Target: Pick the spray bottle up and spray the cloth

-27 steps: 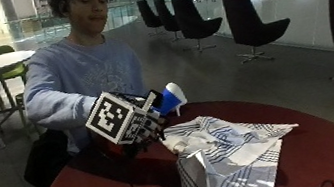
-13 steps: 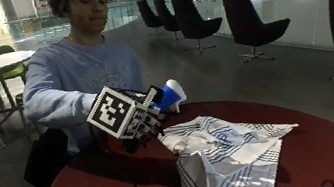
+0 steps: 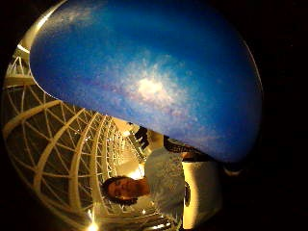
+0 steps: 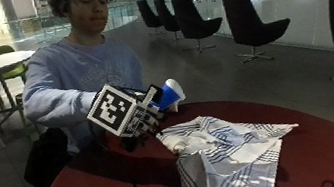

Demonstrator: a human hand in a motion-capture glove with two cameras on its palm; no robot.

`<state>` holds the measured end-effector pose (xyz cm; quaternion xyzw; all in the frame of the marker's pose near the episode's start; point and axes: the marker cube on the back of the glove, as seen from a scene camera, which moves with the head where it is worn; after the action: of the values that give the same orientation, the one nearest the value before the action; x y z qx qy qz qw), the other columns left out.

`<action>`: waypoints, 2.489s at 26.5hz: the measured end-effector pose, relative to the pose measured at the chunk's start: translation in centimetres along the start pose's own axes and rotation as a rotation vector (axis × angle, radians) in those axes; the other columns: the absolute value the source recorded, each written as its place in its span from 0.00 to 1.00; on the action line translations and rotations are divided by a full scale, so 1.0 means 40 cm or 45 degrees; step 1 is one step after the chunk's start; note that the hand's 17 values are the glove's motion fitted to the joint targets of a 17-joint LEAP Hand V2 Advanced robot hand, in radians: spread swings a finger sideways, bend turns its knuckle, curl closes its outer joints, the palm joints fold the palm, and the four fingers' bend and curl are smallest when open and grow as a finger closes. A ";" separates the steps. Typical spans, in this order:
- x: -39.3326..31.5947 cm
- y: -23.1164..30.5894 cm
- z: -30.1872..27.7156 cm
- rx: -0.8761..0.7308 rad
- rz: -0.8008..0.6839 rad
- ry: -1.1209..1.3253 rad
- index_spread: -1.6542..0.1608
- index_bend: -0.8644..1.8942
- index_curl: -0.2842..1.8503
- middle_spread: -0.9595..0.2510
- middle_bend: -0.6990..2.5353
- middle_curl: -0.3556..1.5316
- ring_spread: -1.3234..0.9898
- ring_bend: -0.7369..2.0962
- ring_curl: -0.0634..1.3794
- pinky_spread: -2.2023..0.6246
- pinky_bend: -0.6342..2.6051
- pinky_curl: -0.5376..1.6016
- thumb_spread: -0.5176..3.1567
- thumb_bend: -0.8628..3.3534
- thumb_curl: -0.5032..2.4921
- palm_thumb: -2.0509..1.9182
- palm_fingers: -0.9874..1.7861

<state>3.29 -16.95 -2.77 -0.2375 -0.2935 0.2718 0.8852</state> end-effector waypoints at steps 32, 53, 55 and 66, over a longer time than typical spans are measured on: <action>0.017 -0.001 0.021 -0.050 0.039 0.036 0.81 0.36 0.31 0.74 0.34 0.45 0.55 0.45 0.32 0.81 0.28 0.42 0.37 0.20 0.36 0.73 0.77; -0.466 -0.111 0.496 0.271 -1.087 -0.363 0.81 0.37 0.32 0.73 0.34 0.45 0.55 0.45 0.32 0.81 0.28 0.42 0.38 0.20 0.36 0.73 0.78; -0.498 -0.149 0.556 0.294 -1.103 -0.374 0.81 0.37 0.32 0.73 0.34 0.45 0.55 0.45 0.32 0.81 0.28 0.42 0.38 0.20 0.36 0.73 0.78; -0.494 -0.232 0.673 0.198 -1.071 -0.316 0.81 0.37 0.32 0.73 0.34 0.45 0.55 0.44 0.32 0.81 0.27 0.42 0.39 0.20 0.35 0.72 0.78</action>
<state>-24.45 -29.03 14.16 0.0044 -0.4473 -0.0643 0.8920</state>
